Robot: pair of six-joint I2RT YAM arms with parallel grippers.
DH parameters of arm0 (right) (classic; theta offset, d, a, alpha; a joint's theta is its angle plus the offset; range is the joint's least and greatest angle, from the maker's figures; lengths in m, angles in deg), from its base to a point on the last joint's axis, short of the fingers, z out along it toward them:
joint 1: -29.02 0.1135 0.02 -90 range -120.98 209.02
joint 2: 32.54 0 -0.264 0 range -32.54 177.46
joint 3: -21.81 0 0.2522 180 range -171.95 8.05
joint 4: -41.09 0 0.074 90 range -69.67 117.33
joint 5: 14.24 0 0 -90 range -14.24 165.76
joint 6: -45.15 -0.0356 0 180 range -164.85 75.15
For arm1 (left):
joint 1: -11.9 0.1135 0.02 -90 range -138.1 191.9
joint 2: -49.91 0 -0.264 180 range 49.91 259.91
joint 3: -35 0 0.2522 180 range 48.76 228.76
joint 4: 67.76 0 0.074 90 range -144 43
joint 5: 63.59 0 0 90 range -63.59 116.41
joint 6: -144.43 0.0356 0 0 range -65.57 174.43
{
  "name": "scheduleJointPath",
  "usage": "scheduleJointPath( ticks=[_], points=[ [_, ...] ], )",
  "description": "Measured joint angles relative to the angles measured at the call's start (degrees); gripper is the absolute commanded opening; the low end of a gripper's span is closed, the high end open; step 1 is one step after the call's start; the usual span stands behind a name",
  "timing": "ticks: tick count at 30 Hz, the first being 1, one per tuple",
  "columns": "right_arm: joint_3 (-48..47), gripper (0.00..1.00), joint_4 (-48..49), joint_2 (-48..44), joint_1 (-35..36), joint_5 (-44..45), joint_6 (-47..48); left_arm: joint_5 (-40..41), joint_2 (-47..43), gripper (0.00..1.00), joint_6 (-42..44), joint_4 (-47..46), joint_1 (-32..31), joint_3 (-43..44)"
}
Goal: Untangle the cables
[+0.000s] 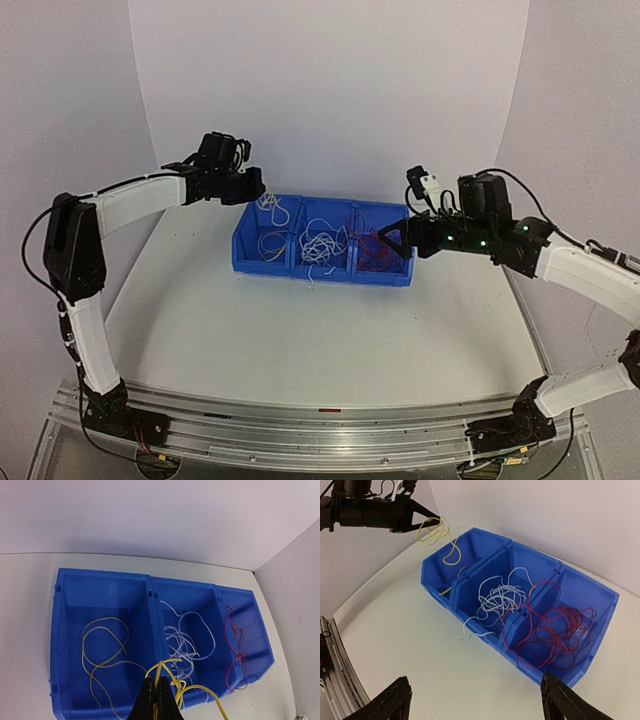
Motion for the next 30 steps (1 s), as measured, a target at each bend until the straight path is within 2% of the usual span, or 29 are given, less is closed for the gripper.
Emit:
scheduleJointPath(
  ticks=[2,3,4,7,8,11,13,18,22,25,30],
  points=[
    [4.82,0.87,-0.55,-3.73,0.00,0.81,-2.60,2.25,6.16,0.01,1.02,2.23,0.03,6.45],
    [7.13,0.87,-0.96,-5.71,0.00,1.20,-3.81,3.28,9.41,0.04,1.41,3.58,0.04,9.77],
    [8.93,0.87,-1.35,-7.50,0.00,1.65,-4.88,4.09,12.39,0.15,1.72,5.08,0.08,12.65],
    [13.58,0.88,-2.05,-13.61,0.00,3.87,-7.81,5.19,19.84,0.63,2.83,10.00,0.26,19.91],
    [14.46,0.88,-2.50,-15.47,0.00,4.82,-8.60,5.16,21.88,0.74,3.11,11.37,0.27,21.67],
    [15.03,0.93,-4.09,-18.61,0.00,8.24,-10.86,5.00,24.79,0.88,3.23,14.70,0.24,23.28],
    [13.55,0.97,-7.85,-17.47,0.02,11.84,-12.78,4.62,24.99,0.98,3.55,16.46,0.10,23.30],
    [6.94,0.98,-15.87,-6.89,-0.48,21.09,-17.06,3.51,22.10,1.00,4.13,16.99,-0.98,23.23],
    [6.95,0.98,-19.79,-2.61,-3.33,23.74,-20.75,4.31,13.40,1.00,3.61,16.39,-2.17,17.82],
    [7.45,0.98,-20.74,-2.57,-7.85,24.16,-23.57,6.63,1.64,1.00,1.90,13.01,-2.93,7.42],
    [12.50,0.98,-20.97,-3.30,-13.64,26.72,-24.14,16.06,-24.66,1.00,-6.24,8.87,-2.73,-22.10]
  ],
)
